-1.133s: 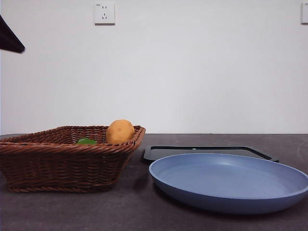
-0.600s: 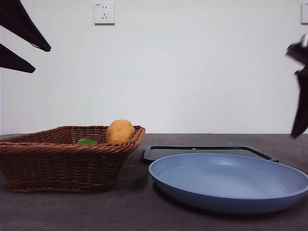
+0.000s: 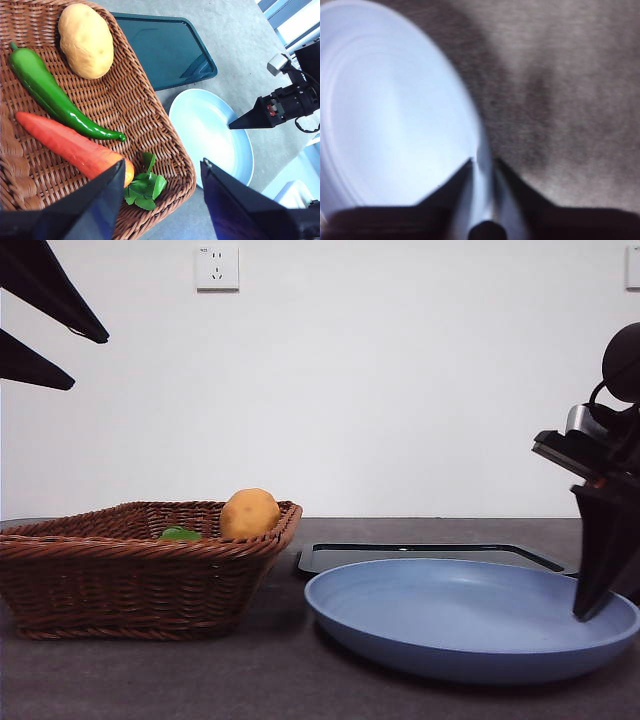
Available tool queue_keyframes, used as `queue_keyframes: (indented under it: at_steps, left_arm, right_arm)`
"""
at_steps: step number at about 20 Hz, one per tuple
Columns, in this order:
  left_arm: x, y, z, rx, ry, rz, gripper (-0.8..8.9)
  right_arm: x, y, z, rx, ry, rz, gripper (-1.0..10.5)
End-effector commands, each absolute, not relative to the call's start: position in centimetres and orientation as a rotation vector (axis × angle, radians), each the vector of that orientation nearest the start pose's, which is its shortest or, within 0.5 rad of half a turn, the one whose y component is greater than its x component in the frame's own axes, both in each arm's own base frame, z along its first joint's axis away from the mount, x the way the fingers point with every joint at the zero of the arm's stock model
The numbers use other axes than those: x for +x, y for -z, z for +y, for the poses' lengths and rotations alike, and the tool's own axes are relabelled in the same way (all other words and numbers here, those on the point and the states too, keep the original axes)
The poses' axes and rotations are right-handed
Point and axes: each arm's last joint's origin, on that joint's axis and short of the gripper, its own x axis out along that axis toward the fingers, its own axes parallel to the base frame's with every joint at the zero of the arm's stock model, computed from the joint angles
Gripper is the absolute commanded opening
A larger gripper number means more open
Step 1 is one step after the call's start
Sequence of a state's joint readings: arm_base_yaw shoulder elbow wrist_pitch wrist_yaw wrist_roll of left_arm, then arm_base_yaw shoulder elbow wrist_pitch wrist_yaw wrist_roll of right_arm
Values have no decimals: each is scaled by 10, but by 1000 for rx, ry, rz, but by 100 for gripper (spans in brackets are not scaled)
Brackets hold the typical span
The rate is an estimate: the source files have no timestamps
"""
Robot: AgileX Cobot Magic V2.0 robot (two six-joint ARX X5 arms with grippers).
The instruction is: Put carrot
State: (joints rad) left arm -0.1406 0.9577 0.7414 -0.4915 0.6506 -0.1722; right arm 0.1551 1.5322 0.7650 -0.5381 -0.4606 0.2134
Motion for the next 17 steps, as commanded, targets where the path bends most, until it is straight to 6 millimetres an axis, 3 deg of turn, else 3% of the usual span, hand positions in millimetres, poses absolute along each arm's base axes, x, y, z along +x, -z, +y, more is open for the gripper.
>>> queue_keyframes:
  at_steps: [1, 5, 12, 17]
  left_arm:
    - [187, -271, -45, -326, 716, 744, 272]
    - [186, -271, -47, -363, 705, 762, 324]
    - [187, -266, -67, -356, 520, 856, 324]
    - [214, -253, -93, -279, 454, 1076, 324]
  right_arm:
    - [250, -150, 53, 393, -379, 1368, 4]
    - [240, -165, 51, 398, -374, 1369, 4]
    - [201, -226, 43, 351, -386, 1168, 4]
    - [182, -249, 39, 333, -404, 1040, 4]
